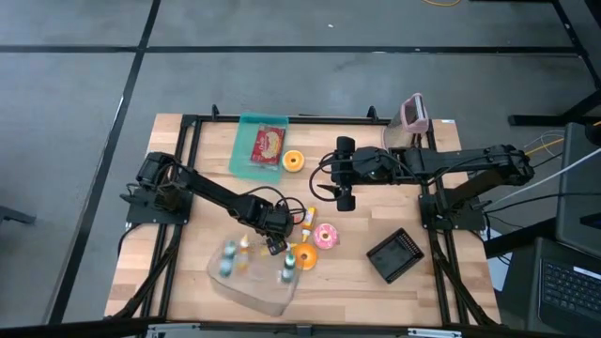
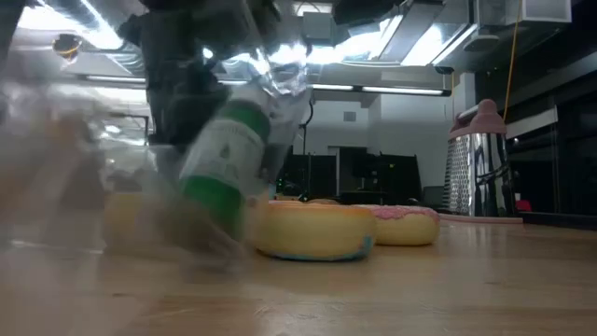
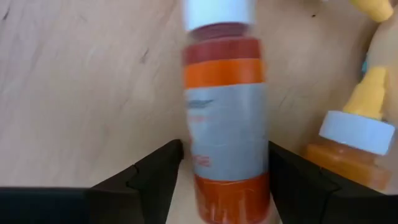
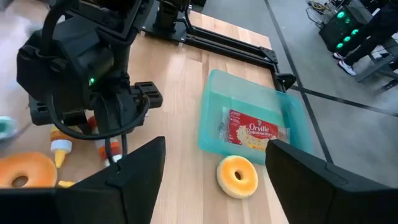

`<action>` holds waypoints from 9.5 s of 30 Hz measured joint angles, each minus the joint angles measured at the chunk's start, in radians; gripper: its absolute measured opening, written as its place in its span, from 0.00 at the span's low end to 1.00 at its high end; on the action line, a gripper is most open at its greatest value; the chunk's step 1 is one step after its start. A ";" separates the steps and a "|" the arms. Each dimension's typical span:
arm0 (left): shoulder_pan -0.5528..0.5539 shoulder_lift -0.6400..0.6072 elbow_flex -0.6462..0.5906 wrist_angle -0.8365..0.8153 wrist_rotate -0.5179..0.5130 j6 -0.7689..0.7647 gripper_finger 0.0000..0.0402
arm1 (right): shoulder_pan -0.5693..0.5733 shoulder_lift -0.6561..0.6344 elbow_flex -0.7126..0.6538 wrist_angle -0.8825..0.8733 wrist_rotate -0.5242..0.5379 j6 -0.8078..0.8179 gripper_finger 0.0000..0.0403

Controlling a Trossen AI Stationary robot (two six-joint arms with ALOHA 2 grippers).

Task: Pick & Place Food Item
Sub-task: Put the orange food coloring bottle into the transparent bin

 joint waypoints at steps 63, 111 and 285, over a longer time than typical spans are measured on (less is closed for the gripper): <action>-0.241 -0.300 0.340 -0.364 -0.660 0.182 0.35 | 0.002 -0.007 0.001 0.270 -0.002 -0.111 0.68; -0.372 -0.408 0.340 -0.258 -0.910 0.388 0.35 | 0.037 0.161 0.074 0.508 -0.336 -0.008 0.63; -0.100 -0.399 0.324 -0.193 -0.382 0.617 0.48 | -0.026 0.365 0.301 -0.231 -0.374 0.050 0.28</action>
